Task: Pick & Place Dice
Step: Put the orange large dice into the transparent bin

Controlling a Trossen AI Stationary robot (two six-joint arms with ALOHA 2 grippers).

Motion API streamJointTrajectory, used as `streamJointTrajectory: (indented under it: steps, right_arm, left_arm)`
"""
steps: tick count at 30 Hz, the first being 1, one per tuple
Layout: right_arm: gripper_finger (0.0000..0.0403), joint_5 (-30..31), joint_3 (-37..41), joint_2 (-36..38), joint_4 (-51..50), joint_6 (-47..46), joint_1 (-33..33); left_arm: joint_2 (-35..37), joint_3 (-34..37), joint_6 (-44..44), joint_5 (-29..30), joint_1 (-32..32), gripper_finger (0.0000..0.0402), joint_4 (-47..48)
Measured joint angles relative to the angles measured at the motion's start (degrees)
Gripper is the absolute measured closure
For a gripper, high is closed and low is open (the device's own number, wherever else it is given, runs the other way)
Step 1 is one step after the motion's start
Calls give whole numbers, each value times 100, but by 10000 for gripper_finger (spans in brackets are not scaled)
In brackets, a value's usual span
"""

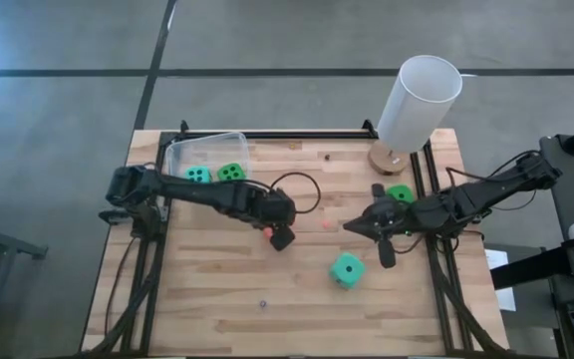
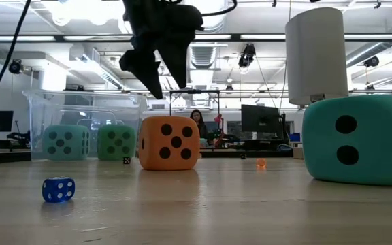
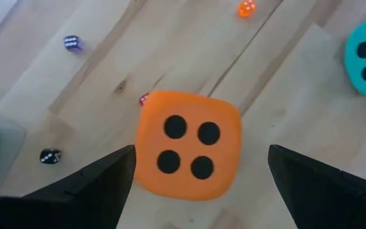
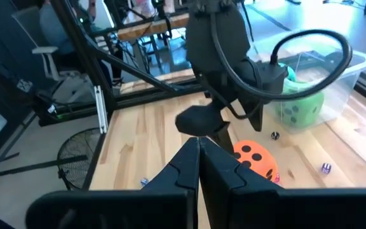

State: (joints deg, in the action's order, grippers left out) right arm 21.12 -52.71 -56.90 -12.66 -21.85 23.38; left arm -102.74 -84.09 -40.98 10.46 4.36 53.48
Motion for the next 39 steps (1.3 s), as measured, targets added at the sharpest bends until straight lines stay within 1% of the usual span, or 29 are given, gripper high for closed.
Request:
streamJointTrajectory:
  steps: [9,17,20,25,26,28,32,39]
  right_arm:
    - [394,-7,0,103,-11,-20,-2]
    - [394,-9,0,-76,-40,-22,-2]
    - [394,-7,0,-176,-41,-3,-2]
    - [394,-2,0,-388,-32,1305,-35]
    - [394,-6,0,-414,37,1428,-35]
    - [394,-13,-27,-418,92,1288,-35]
    - [394,-63,-42,-187,-35,1005,10]
    - [394,-58,-25,575,-246,1177,26]
  left_arm:
    - [-28,0,32,0,-55,54,41]
    - [-28,4,67,0,-66,51,42]
    - [-28,4,218,2,-72,49,41]
    - [-28,4,363,0,-72,51,38]
    - [-28,5,370,0,-72,52,38]
    - [-28,7,370,0,-72,55,38]
    - [-28,7,370,0,-72,54,38]
    - [-28,9,364,0,-70,47,41]
